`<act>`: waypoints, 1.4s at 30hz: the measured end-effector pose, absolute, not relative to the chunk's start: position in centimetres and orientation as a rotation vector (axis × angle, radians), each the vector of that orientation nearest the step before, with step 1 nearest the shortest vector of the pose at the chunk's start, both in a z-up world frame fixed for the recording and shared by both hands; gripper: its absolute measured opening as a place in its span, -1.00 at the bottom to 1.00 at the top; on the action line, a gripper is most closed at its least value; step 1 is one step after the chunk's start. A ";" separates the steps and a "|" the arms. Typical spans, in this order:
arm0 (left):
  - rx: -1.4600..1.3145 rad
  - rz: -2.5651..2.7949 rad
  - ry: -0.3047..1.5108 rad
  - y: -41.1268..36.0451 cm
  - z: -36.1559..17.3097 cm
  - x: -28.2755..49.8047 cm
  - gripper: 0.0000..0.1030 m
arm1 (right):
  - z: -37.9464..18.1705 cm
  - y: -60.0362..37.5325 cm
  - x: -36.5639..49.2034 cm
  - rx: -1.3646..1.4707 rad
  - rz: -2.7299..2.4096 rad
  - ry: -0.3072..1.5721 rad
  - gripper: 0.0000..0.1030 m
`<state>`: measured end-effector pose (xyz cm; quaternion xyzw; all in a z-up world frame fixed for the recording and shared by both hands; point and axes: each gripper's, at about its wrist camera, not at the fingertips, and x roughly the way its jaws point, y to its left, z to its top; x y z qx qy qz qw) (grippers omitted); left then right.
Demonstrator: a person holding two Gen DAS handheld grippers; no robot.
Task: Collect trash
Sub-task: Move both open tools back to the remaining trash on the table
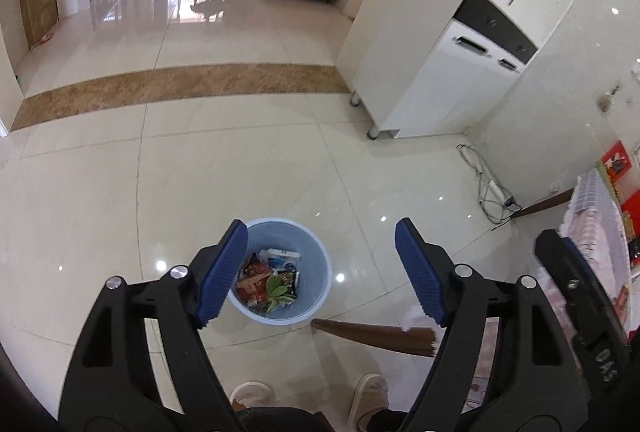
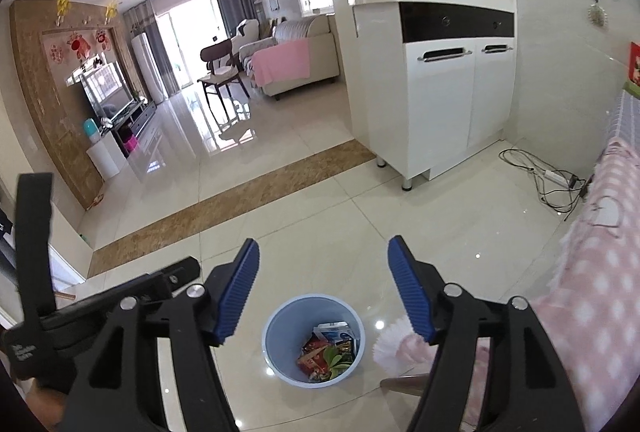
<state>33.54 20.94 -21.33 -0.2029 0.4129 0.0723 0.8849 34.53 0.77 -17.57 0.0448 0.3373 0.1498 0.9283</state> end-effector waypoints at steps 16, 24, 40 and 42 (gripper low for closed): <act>-0.250 0.036 0.666 10.4 -10.6 26.3 0.47 | -9.7 -9.4 24.6 0.165 0.199 0.522 0.38; -0.105 -0.042 0.571 1.8 -6.9 22.1 0.49 | -6.7 -17.9 17.9 0.202 0.103 0.431 0.48; 0.126 -0.207 0.524 -14.3 -5.4 16.9 0.54 | -8.2 -33.5 9.0 0.310 -0.085 0.456 0.48; 0.145 -0.211 0.518 -15.4 -5.3 16.5 0.55 | -8.6 -34.6 8.4 0.325 -0.087 0.460 0.48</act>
